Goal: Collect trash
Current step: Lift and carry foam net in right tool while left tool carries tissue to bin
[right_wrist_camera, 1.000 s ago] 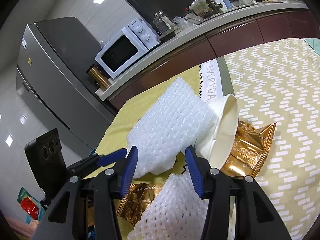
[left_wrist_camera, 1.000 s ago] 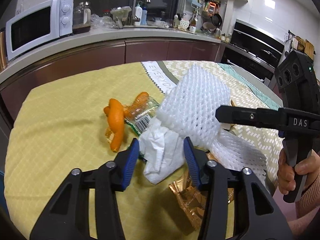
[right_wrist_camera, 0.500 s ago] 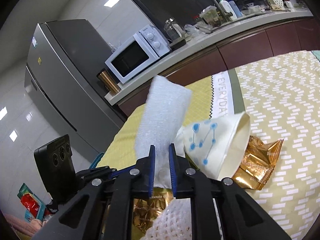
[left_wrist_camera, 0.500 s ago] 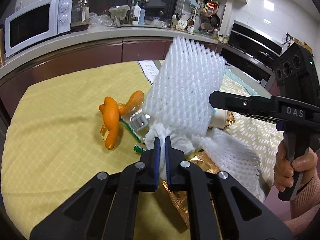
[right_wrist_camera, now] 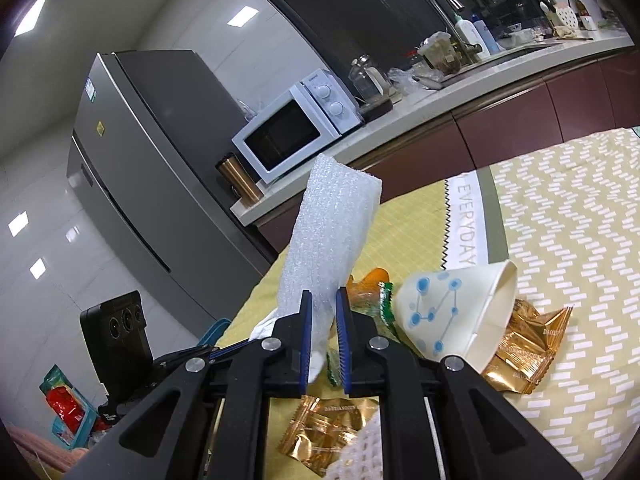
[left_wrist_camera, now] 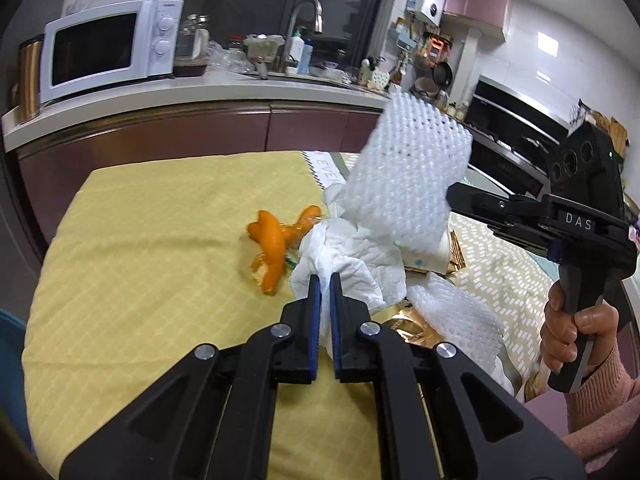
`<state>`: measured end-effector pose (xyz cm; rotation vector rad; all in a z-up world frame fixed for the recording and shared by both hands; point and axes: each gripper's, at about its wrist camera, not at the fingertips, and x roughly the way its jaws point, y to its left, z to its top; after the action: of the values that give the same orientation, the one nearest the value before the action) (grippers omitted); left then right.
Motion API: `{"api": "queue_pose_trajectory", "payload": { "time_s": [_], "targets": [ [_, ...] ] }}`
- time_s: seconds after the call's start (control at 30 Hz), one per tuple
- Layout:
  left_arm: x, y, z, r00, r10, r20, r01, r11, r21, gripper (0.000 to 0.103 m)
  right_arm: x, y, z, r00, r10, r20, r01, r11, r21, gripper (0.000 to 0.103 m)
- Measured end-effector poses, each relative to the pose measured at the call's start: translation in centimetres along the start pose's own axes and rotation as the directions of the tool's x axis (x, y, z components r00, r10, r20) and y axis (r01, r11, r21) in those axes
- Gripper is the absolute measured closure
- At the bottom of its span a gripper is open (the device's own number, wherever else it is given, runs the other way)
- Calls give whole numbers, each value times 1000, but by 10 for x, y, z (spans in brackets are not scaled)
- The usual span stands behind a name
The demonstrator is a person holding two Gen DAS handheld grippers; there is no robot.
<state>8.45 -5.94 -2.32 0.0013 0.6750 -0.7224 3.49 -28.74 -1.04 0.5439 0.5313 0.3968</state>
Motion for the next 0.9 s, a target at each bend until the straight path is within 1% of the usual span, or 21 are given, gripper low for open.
{"api": "queue_pose_trajectory", "payload": {
  "time_s": [0.23,0.47,0.63,0.9],
  "targets": [
    [-32,24,-5,998,53,39,-51,998,-39,98,7,12,-1,999,30,-14,-30,999,-17,92],
    [-60,46,-14,993,104,59,-100,992,-76,98,20,28,-4,997,67,-41,-68,997,-34,92],
    [-83,61,-19,987,144,78,-136,985,-103,98,31,40,-7,994,90,-66,-93,995,-48,92],
    [-106,75,-26,975,200,92,-188,973,-131,98,50,60,-14,986,120,-112,-127,990,-66,92]
  ]
}}
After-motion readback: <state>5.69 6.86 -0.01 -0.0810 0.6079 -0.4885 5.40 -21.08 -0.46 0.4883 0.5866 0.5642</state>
